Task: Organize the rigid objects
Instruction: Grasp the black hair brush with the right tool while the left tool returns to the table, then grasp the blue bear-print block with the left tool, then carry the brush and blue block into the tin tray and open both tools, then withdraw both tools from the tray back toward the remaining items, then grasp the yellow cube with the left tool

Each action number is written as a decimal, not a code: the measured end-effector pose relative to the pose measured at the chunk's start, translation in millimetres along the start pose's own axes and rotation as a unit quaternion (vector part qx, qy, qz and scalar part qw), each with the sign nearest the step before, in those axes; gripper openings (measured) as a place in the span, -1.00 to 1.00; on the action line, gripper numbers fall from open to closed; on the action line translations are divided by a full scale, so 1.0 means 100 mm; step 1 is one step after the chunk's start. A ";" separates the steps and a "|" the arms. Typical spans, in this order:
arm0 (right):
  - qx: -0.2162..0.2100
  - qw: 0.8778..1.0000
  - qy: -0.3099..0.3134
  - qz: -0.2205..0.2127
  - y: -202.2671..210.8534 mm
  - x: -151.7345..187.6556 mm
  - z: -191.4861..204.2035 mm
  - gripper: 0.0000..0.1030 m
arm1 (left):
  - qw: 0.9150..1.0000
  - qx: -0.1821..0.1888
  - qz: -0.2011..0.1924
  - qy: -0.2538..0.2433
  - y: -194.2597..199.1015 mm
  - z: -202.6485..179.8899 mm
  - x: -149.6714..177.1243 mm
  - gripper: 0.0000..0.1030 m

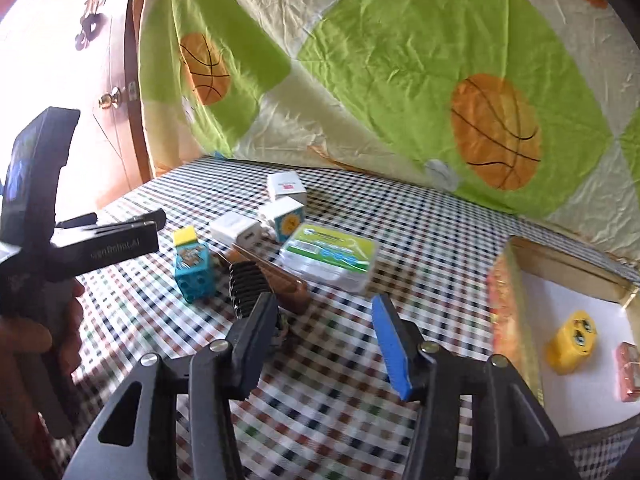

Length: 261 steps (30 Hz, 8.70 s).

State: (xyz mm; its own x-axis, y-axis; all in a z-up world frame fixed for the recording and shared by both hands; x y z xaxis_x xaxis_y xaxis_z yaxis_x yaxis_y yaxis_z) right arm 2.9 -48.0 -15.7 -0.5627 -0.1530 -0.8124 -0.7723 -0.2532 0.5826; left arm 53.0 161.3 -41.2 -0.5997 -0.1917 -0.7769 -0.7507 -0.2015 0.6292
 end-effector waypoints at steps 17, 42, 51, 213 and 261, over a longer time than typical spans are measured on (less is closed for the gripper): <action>-0.079 0.994 0.025 0.070 -0.37 -0.04 0.25 0.03 | 1.000 0.013 0.014 0.004 -0.10 0.00 -0.01 0.98; 0.042 0.995 -0.056 -0.072 0.29 -0.06 -0.30 -0.44 | 0.988 0.060 0.124 -0.072 -0.33 -0.71 0.22 0.52; 0.047 0.994 -0.063 -0.073 0.24 -0.06 -0.33 -0.44 | 0.987 0.120 0.105 0.000 -0.24 -0.48 0.20 -0.12; 0.317 0.916 -0.165 -0.183 1.20 0.43 -1.89 0.69 | 0.969 0.150 -0.159 -0.116 1.05 -1.86 0.42 0.93; 0.140 0.981 -0.073 -0.111 0.11 -0.14 -0.26 0.69 | 0.992 0.099 0.053 -0.061 -0.42 -0.34 -0.17 0.93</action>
State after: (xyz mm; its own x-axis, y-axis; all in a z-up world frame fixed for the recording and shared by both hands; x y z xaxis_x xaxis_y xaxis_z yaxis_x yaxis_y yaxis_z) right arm 10.0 -73.3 1.3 -0.3920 0.0190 -0.9198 -0.9198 0.0107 0.3922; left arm 103.9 140.7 -53.7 -0.6982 -0.0814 -0.7112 -0.7141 0.0083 0.7000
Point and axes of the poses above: each gripper's, at about its wrist camera, not at the fingertips, and y roughly against the way its jaws point, z to its left, x to its underside, the point moved 2 cm from there along -y, roughly the way its jaws point, and after that the axes turned 1 degree about z, right-handed, at the moved point
